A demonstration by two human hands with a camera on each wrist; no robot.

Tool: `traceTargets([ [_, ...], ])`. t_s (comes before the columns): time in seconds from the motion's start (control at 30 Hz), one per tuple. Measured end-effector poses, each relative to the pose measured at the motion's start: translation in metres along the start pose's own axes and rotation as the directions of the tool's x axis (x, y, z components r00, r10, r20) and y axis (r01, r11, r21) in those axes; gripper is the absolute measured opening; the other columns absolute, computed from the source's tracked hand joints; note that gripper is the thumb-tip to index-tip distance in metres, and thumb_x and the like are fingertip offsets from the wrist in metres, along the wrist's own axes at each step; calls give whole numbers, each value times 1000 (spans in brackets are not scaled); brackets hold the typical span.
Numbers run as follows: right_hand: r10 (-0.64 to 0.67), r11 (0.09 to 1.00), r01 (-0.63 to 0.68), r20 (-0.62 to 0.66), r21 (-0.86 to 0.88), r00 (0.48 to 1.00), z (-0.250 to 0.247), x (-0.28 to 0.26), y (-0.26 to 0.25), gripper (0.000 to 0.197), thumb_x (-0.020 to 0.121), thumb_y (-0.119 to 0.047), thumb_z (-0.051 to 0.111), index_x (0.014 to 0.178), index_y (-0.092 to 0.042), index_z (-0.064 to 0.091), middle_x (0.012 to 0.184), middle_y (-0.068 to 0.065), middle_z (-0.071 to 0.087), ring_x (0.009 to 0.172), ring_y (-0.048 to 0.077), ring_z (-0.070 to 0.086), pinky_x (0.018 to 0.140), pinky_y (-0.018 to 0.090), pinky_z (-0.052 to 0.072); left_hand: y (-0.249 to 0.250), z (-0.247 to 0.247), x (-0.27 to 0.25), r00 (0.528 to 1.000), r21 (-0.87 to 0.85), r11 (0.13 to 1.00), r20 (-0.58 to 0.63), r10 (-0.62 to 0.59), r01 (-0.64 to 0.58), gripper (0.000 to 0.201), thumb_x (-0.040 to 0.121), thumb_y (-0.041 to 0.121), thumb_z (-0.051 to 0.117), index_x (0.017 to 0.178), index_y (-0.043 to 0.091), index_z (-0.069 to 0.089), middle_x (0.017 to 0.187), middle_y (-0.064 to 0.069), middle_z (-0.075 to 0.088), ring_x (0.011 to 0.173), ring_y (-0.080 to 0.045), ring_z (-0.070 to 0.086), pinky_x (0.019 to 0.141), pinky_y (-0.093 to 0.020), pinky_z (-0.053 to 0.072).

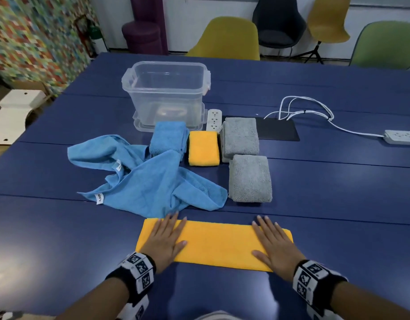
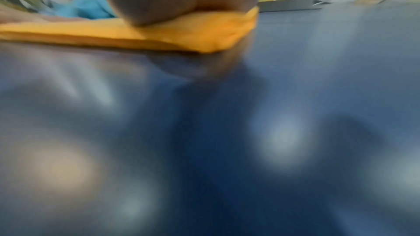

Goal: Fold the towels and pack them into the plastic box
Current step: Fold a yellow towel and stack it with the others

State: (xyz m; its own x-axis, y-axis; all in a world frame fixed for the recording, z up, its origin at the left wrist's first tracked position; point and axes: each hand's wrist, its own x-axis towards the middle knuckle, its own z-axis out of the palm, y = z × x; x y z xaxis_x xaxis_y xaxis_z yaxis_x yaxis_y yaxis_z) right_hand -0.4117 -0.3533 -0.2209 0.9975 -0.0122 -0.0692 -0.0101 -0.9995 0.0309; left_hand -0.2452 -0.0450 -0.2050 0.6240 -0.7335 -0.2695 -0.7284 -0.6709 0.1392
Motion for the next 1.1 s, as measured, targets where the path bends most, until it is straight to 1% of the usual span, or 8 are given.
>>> traceTargets([
  [0.1,26,999,-25,35,-36,999,-1,-13,29,71,96,-59,13,149,-13,3,157,4,-10,146,19,-8,113,36,6,-22,-3,-8,997,7,997,25,-75,75,60,98,51,9,149,21,5,136,-7,52,128,-21,33,112,-35,7],
  [0.2,108,994,-108,86,-3,990,-11,-15,49,68,96,-57,9,149,-15,2,158,3,-9,146,19,-8,113,38,3,-34,-3,-13,987,-25,987,-13,-158,158,58,98,52,9,143,24,31,129,-2,58,122,-18,38,102,-44,33],
  [0.3,78,996,-81,64,45,995,-38,-17,50,63,95,-58,14,141,-19,32,144,9,41,134,23,29,110,37,14,-36,-10,-18,957,-53,982,-220,-190,182,48,95,49,20,119,23,53,110,-4,64,104,-19,46,80,-44,52],
  [0.43,-326,945,326,86,11,942,-57,-26,24,48,79,-71,36,102,-32,50,98,-12,53,82,6,46,76,21,37,-28,-31,-22,890,-158,928,-267,-369,337,43,87,47,38,115,17,54,102,-7,61,85,-28,62,66,-36,50],
  [0.57,-390,917,399,186,-14,902,-48,-28,23,46,49,-50,61,87,-34,42,81,-17,49,61,3,47,51,13,38,-20,-39,-18,795,-335,737,66,-603,587,47,92,49,43,127,17,36,120,-10,55,103,-26,58,78,-32,44],
  [0.73,-368,928,365,-29,-78,929,-65,-7,34,26,54,-28,45,78,-27,36,71,-11,51,53,7,50,44,17,32,-18,-52,-15,771,-415,685,65,-634,599,37,95,33,46,124,11,42,113,-13,60,98,-27,59,73,-30,43],
  [0.9,-307,948,288,-154,-134,939,-84,1,43,13,65,-27,43,75,-24,50,74,-6,52,61,14,44,58,23,29,-15,-56,-26,763,-618,637,-90,-640,462,30,96,23,47,124,13,42,72,-3,50,70,-24,51,58,-31,35],
  [1.1,-382,919,360,-138,-159,914,-77,-8,46,18,65,-20,54,73,-25,38,58,-9,52,45,10,50,39,17,32,-14,-37,-33,771,-718,531,11,-637,450,30,96,22,46,126,16,45,86,-6,55,78,-22,50,68,-32,41],
])
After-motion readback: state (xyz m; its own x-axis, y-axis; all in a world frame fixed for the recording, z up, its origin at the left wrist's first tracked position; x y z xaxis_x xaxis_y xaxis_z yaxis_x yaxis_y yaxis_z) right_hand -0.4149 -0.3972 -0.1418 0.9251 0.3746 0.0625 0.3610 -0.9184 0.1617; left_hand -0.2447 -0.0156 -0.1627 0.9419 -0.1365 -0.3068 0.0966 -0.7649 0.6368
